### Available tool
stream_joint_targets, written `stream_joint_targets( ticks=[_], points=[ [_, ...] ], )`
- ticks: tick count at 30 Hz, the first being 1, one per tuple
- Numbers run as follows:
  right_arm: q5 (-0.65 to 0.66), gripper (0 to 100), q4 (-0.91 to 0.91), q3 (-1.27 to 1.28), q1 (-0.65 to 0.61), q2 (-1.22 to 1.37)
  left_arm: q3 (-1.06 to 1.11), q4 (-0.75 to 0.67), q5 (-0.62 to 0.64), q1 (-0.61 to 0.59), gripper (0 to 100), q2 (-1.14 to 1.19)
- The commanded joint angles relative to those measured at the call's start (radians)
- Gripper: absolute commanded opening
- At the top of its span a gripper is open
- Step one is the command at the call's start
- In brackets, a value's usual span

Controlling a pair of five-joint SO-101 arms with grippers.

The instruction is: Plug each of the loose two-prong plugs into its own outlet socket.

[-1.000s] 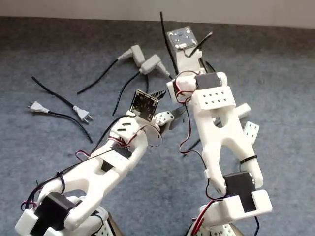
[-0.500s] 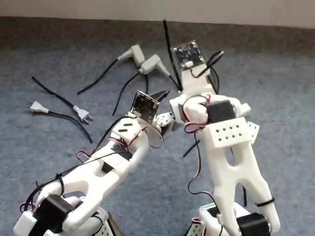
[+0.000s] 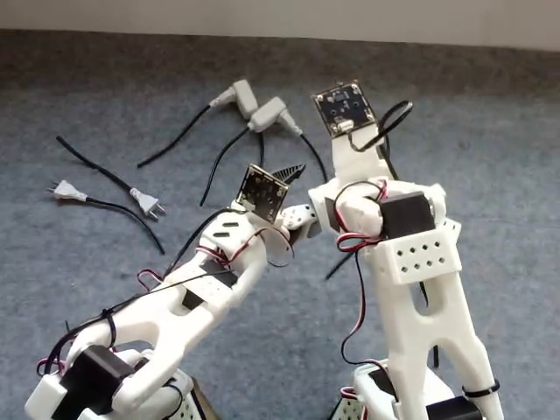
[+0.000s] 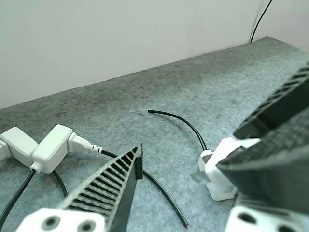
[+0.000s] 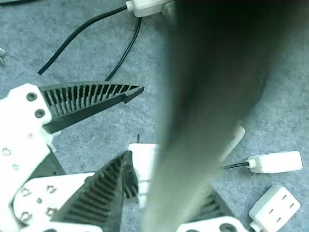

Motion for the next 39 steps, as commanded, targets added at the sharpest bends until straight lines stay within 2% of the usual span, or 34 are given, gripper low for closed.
stream_joint_targets(
  ticks=[1, 9, 16, 25, 29, 36, 39],
  points=[
    [0.025, 0.9, 0.054, 0.001, 0.008, -0.042, -0.027, -0.009, -0.008, -0.028, 29, -0.001],
    [0.058, 0.8, 0.076, 0.004, 0.035, -0.031, -0.027, -0.009, -0.008, -0.031, 29, -0.001],
    [0.058, 0.8, -0.031, -0.002, 0.064, -0.031, -0.024, -0.008, -0.008, -0.028, 29, -0.001],
    [0.054, 0.8, -0.107, -0.074, 0.320, 0.062, -0.022, -0.006, -0.008, -0.028, 29, -0.001],
    [0.058, 0.9, -0.005, -0.240, 0.438, 0.206, -0.016, -0.012, -0.008, -0.028, 29, 0.035],
    [0.060, 0.9, 0.328, -0.682, 0.562, 0.498, -0.050, -0.012, -0.008, -0.028, 29, 0.120],
    [0.126, 0.9, 0.450, -0.852, 0.602, 0.611, -0.051, -0.014, -0.011, -0.028, 29, 0.140]
  ],
)
